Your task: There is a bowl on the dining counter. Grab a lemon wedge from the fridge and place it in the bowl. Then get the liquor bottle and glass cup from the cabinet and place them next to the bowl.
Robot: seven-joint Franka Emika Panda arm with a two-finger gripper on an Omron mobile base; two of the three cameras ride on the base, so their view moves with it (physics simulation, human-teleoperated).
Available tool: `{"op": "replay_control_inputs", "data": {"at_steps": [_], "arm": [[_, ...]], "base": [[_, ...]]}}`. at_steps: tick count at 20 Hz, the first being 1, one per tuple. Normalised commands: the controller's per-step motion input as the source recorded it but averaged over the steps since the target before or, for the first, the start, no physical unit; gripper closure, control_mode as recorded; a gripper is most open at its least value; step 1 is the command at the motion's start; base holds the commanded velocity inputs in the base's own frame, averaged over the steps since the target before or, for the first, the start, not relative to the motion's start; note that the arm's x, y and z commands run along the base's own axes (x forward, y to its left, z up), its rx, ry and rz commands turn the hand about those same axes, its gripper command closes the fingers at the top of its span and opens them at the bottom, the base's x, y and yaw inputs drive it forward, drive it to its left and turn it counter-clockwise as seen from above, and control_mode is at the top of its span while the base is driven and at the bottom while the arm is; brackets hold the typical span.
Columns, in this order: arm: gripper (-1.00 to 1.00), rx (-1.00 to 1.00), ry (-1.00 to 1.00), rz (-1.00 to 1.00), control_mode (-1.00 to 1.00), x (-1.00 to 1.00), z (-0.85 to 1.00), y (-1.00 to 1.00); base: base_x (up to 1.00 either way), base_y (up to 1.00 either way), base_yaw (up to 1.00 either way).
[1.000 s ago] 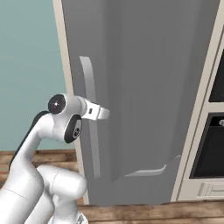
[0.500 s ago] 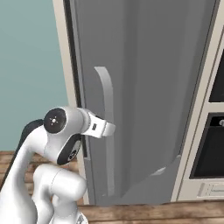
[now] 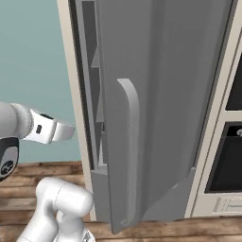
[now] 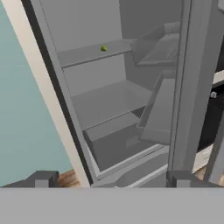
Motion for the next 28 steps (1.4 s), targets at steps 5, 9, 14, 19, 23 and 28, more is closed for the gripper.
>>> {"op": "replay_control_inputs", "data": {"at_steps": [5, 9, 14, 19, 23, 28], "arm": [[-1.00, -0.03, 0.00, -0.06, -1.00, 0.40, 0.15, 0.30], [-1.00, -0.03, 0.00, -0.11, -1.00, 0.95, 0.00, -0.06], [-1.00, -0.03, 0.00, -0.11, -1.00, 0.68, 0.00, -0.48], [-1.00, -0.06, 0.00, -0.12, -1.00, 0.42, 0.00, -0.69], [-1.00, -0.08, 0.00, -0.15, -1.00, 0.31, 0.01, -0.54], [-1.00, -0.09, 0.00, -0.17, -1.00, 0.30, 0.03, -0.51]], "base": [[0.00, 0.00, 0.00], [0.00, 0.00, 0.00], [0.00, 0.00, 0.00], [0.00, 0.00, 0.00], [0.00, 0.00, 0.00], [0.00, 0.00, 0.00]]}}
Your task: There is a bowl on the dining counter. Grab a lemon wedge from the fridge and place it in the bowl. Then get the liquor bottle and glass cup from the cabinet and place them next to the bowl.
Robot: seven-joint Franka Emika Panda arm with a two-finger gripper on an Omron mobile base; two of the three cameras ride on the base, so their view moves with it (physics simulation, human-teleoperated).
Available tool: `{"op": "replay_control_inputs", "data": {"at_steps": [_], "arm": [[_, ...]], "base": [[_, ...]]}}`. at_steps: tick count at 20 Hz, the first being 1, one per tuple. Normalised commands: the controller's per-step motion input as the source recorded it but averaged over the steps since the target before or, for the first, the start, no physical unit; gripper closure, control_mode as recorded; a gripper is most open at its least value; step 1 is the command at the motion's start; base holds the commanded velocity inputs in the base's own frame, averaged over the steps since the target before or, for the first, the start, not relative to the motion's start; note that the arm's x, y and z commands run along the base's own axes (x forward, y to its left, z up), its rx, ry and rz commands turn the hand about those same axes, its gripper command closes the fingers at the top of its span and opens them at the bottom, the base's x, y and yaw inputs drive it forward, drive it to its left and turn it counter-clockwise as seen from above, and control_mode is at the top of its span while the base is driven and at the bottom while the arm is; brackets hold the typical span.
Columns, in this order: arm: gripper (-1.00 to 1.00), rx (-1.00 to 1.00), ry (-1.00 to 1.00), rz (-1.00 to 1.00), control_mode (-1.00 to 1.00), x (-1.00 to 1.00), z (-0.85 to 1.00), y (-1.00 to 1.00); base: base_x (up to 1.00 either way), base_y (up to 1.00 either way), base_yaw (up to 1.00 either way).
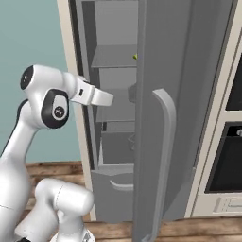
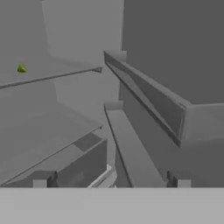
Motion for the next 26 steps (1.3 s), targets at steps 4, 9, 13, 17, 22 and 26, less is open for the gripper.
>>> {"op": "replay_control_inputs", "data": {"at_steps": [4, 9, 13, 17, 22, 26], "arm": [[-1.00, -0.10, 0.00, -0.18, -1.00, 0.31, 0.07, -0.50], [-1.00, -0.09, 0.00, -0.18, -1.00, 0.30, 0.03, -0.61], [-1.00, -0.07, 0.00, -0.17, -1.00, 0.33, 0.00, -0.68], [-1.00, -0.06, 0.00, -0.17, -1.00, 0.26, 0.01, -0.76], [-1.00, -0.06, 0.00, -0.15, -1.00, 0.04, 0.04, -0.99], [-1.00, -0.05, 0.00, -0.05, -1.00, 0.00, 0.11, -1.00]], "base": [[0.00, 0.00, 0.00], [0.00, 0.00, 0.00], [0.00, 0.00, 0.00], [0.00, 0.00, 0.00], [0.00, 0.00, 0.00], [0.00, 0.00, 0.00]]}}
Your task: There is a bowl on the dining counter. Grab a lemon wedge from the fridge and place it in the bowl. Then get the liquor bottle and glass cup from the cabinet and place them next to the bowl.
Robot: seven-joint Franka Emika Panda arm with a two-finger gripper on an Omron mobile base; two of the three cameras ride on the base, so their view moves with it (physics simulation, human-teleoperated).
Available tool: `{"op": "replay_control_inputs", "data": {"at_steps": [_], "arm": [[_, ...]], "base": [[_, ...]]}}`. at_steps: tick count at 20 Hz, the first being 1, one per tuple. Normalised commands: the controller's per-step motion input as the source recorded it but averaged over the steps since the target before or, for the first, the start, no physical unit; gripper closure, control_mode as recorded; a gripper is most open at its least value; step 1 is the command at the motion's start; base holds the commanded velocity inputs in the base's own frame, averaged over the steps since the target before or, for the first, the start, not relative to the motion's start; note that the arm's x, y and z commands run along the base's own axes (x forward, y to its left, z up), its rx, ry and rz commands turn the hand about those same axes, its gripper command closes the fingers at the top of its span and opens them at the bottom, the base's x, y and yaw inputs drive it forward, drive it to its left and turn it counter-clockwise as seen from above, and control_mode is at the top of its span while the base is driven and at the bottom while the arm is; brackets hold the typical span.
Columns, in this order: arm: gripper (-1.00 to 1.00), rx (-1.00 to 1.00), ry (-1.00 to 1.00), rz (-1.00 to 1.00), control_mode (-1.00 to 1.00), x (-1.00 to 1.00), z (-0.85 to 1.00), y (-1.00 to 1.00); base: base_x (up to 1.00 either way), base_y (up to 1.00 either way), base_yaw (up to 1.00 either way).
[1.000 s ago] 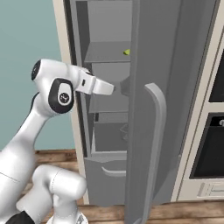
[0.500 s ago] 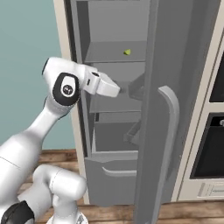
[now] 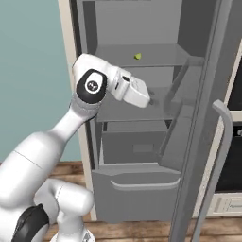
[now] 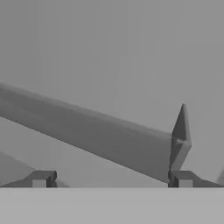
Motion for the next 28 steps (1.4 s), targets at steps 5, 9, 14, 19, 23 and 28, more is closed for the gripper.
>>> {"op": "replay_control_inputs", "data": {"at_steps": [5, 9, 14, 19, 23, 28], "arm": [[-1.00, -0.01, -0.10, 0.13, -1.00, -0.72, 0.26, -0.05], [-1.00, 0.00, -0.01, 0.36, -1.00, -0.94, 0.08, 1.00], [-1.00, 0.00, 0.00, 0.45, -1.00, -0.74, 0.08, 1.00], [-1.00, 0.12, 0.05, 0.51, -1.00, -0.33, 0.17, 0.94], [-1.00, 0.19, 0.13, 0.47, -1.00, -0.06, 0.21, 0.85], [-1.00, 0.16, 0.24, 0.33, -1.00, -0.01, 0.32, 0.63]], "base": [[0.00, 0.00, 0.00], [0.00, 0.00, 0.00], [0.00, 0.00, 0.00], [0.00, 0.00, 0.00], [0.00, 0.00, 0.00], [0.00, 0.00, 0.00]]}}
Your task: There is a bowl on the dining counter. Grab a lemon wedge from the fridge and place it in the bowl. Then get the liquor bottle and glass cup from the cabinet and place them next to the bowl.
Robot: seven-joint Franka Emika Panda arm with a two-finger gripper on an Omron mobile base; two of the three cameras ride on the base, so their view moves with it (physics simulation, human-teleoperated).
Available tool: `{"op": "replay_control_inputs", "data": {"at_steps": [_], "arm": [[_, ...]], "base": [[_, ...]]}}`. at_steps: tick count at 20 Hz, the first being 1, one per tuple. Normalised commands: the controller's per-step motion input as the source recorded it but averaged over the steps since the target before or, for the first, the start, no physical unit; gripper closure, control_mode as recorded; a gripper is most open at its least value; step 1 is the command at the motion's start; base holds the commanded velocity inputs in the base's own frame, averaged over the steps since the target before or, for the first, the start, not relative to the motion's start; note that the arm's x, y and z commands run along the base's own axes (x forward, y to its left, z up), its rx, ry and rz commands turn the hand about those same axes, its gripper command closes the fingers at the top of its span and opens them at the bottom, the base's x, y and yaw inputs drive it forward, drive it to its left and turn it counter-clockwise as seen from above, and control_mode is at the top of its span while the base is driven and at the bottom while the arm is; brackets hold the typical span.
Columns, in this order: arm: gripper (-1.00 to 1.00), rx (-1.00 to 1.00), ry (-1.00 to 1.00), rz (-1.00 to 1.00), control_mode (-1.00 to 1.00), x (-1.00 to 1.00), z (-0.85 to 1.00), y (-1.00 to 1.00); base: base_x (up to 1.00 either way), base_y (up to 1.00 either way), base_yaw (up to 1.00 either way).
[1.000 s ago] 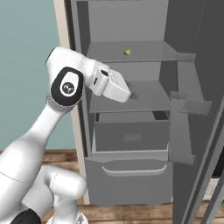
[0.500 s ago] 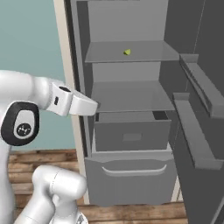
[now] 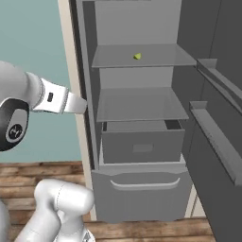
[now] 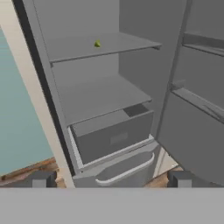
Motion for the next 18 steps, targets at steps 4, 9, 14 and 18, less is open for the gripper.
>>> {"op": "replay_control_inputs", "data": {"at_steps": [4, 9, 14, 18], "arm": [[-1.00, 0.02, 0.22, 0.14, -1.00, -0.23, 0.21, 0.33], [-1.00, 0.00, 0.21, 0.01, -1.00, -0.64, -0.14, 0.04], [-1.00, -0.01, 0.06, 0.00, -1.00, -0.63, -0.36, -0.09], [-1.00, 0.00, 0.00, 0.00, 1.00, 0.00, 0.00, 0.00]], "base": [[0.00, 0.00, 0.00], [0.00, 0.00, 0.00], [0.00, 0.00, 0.00], [0.03, -0.30, 0.00]]}}
